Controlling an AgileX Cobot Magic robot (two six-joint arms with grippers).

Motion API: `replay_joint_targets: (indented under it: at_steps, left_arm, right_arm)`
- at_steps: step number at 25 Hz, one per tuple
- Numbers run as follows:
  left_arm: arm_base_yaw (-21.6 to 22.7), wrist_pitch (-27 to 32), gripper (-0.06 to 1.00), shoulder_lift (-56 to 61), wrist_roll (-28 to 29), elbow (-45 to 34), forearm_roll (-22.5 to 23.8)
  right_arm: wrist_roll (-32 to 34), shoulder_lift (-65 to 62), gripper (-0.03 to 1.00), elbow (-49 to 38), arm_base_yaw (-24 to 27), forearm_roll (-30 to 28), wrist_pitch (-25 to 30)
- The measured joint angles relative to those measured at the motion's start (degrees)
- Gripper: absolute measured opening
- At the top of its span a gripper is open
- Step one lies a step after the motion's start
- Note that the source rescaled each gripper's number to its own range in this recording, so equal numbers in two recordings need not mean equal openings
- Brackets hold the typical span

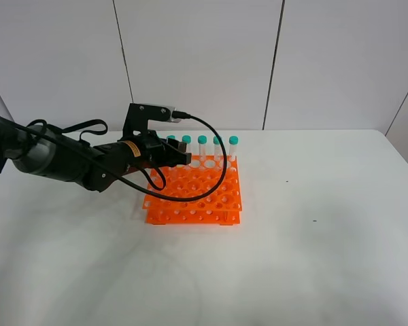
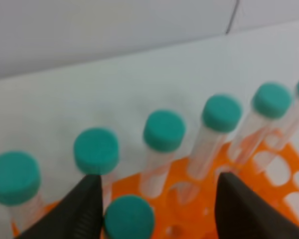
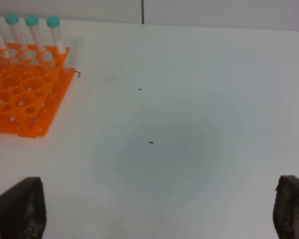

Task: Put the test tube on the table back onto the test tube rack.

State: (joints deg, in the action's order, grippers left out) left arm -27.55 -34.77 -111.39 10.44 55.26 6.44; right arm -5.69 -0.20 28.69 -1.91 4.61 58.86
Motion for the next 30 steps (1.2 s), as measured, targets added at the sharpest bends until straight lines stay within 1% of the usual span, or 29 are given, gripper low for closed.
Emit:
replay_joint_targets:
  at_steps: [6,11,12,13,14,15,16,17,18,19,21,23,25,30]
  left_arm:
    - [-2.4,2.1,0.64,6.9,0.0,0.0,0.0]
    - [-2.6,8.7,0.64,16.2,0.0,0.0,0.0]
    - [-2.6,10.5,0.65,18.1,0.0,0.0,0.0]
    - [-2.6,12.4,0.69,19.8,0.0,0.0,0.0]
    - [-2.6,15.0,0.75,21.7,0.0,0.0,0.0]
    - [-2.6,18.5,0.83,23.5,0.0,0.1,0.0]
    - [-2.6,22.7,0.89,25.2,0.0,0.4,0.1]
    - [-2.6,26.9,0.93,26.4,0.0,0.8,0.1]
    - [-2.6,32.4,0.95,27.6,0.0,1.6,0.1]
    - [-2.6,38.3,0.97,28.3,0.0,2.8,0.1]
    - [-2.2,48.3,0.98,28.5,-0.7,5.5,0.1]
    - [-1.3,57.0,0.99,27.6,-2.7,8.9,0.0]
    - [0.3,63.6,1.0,25.8,-5.1,12.7,-0.8]
    - [5.5,78.5,1.0,16.9,-10.4,23.2,-5.7]
  right_arm:
    - [0.0,0.0,1.0,0.0,0.0,0.0,0.0]
    - [0.0,0.0,1.0,0.0,0.0,0.0,0.0]
    - [0.0,0.0,1.0,0.0,0.0,0.0,0.0]
    - [0.0,0.0,1.0,0.0,0.0,0.0,0.0]
    - [0.0,0.0,1.0,0.0,0.0,0.0,0.0]
    - [0.0,0.0,1.0,0.0,0.0,0.0,0.0]
    - [0.0,0.0,1.0,0.0,0.0,0.0,0.0]
    - [0.0,0.0,1.0,0.0,0.0,0.0,0.0]
    - [0.0,0.0,1.0,0.0,0.0,0.0,0.0]
    - [0.0,0.0,1.0,0.0,0.0,0.0,0.0]
    - [0.0,0.0,1.0,0.0,0.0,0.0,0.0]
    - [0.0,0.0,1.0,0.0,0.0,0.0,0.0]
    - [0.0,0.0,1.0,0.0,0.0,0.0,0.0]
    - [0.0,0.0,1.0,0.0,0.0,0.2,0.0]
